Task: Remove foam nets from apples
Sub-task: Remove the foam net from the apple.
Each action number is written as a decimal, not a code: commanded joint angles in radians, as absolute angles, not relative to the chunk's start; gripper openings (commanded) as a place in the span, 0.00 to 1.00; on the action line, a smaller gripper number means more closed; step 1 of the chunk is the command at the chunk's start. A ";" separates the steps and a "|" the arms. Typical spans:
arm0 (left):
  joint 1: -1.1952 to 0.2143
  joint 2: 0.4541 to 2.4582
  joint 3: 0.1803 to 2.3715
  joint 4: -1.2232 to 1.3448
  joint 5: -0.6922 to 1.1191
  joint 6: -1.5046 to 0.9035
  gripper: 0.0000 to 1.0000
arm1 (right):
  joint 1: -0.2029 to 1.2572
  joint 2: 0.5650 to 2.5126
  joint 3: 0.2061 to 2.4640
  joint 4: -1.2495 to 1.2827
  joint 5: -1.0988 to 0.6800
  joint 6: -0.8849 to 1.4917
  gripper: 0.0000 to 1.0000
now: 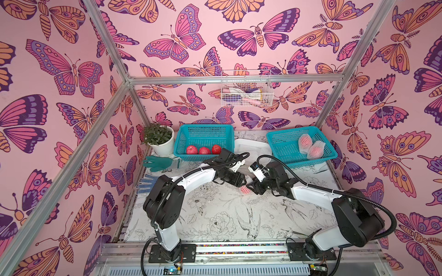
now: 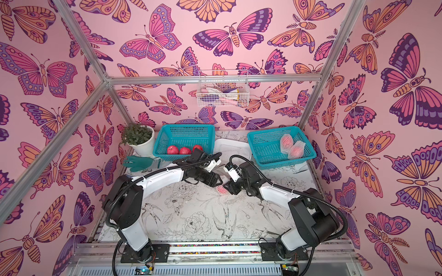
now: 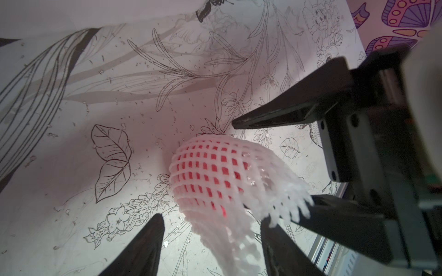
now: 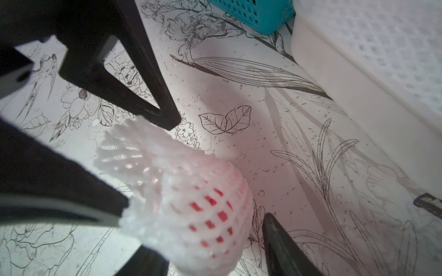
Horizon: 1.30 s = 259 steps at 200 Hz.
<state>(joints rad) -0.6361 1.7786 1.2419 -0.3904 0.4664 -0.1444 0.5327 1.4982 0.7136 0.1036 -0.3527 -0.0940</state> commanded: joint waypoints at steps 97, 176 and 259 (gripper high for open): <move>-0.638 1.804 1.278 -0.354 0.535 -0.153 0.16 | 0.540 1.459 0.707 0.124 -0.376 -0.143 0.94; -0.625 1.812 1.254 -0.285 0.601 -0.237 0.10 | 0.557 1.512 0.693 0.173 -0.311 -0.146 0.99; -0.594 1.811 1.217 -0.235 0.640 -0.289 0.08 | 0.573 1.529 0.672 0.287 -0.274 -0.086 0.94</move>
